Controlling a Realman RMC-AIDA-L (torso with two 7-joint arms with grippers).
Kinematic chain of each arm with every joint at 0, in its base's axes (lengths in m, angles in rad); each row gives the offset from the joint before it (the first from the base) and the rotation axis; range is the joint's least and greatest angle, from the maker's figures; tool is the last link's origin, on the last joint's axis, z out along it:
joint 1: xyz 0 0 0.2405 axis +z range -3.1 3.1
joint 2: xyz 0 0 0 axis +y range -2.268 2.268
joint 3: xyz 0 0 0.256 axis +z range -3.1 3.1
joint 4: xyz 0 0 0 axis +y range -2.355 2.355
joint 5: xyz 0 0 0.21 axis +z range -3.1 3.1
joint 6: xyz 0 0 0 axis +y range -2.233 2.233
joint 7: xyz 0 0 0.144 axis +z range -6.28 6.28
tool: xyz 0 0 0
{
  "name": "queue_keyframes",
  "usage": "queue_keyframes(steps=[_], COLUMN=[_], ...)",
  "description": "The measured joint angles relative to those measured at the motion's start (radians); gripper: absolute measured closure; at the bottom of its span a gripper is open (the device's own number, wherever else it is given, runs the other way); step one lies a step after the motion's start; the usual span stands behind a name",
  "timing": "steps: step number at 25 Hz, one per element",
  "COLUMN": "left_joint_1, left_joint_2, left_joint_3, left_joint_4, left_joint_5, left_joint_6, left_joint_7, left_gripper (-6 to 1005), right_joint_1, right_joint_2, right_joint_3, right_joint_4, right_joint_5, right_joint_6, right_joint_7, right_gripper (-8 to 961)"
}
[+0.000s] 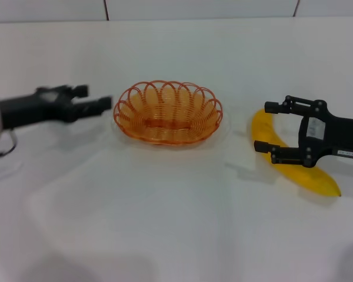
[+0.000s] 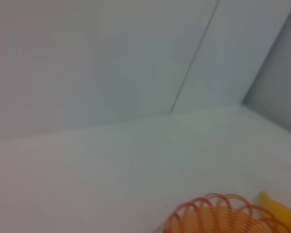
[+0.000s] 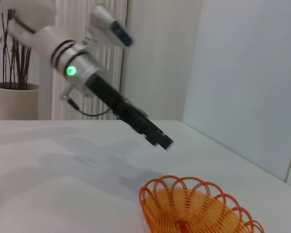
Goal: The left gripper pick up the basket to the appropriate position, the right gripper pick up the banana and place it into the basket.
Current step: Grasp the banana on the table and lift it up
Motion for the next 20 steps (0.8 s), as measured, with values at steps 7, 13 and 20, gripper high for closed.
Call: queue_keyframes(steps=[7,13,20], left_joint_1=[0.178,0.194,0.190], left_joint_2=[0.003,0.004,0.004], left_joint_3=[0.003,-0.001,-0.005], left_joint_4=[-0.061,-0.127,-0.150], left_joint_5=[-0.134,-0.126,-0.131], left_joint_6=[0.098,0.097,0.092], left_joint_7=[0.408,0.522,0.562], left_gripper=[169,170,170], right_joint_1=[-0.021,-0.031,-0.055], right_joint_2=[-0.001,-0.001,-0.008], right_joint_3=[0.004,0.004,0.005], right_joint_4=[0.000,-0.002,-0.010], right_joint_5=[0.002,-0.004,-0.007], right_joint_6=[-0.002,-0.001,0.024], right_joint_7=[-0.005,-0.003,0.022], right_gripper=[151,151,152])
